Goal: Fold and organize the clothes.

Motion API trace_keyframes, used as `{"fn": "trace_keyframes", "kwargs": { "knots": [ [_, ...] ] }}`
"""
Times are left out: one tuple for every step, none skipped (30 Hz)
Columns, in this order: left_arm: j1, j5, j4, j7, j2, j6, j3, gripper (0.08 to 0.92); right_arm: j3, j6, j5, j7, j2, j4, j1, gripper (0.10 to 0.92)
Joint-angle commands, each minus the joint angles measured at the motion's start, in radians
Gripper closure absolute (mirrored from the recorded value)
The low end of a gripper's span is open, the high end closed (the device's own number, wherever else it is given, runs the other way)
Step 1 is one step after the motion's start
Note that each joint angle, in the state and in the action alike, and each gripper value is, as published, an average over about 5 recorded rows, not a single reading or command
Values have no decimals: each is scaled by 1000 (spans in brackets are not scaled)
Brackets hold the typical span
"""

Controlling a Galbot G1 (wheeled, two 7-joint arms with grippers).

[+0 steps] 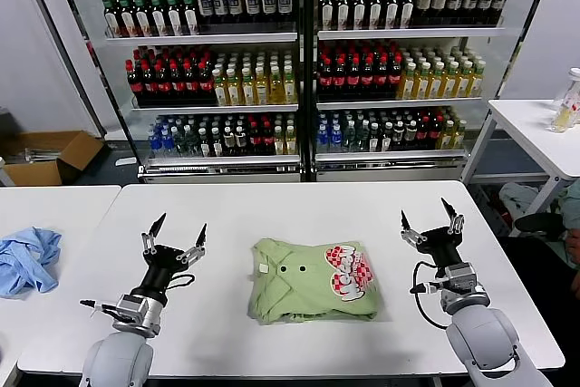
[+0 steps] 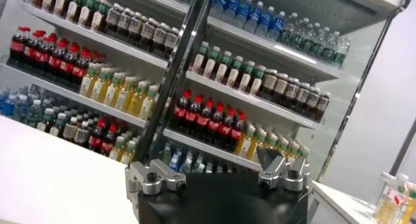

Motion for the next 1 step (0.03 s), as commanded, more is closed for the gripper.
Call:
{"fn": "trace_keyframes", "kwargs": {
  "knots": [
    [-8,12,4,-22,3,-7,-1,177,0,21,-22,-5,0,-15,4,203]
  ]
}}
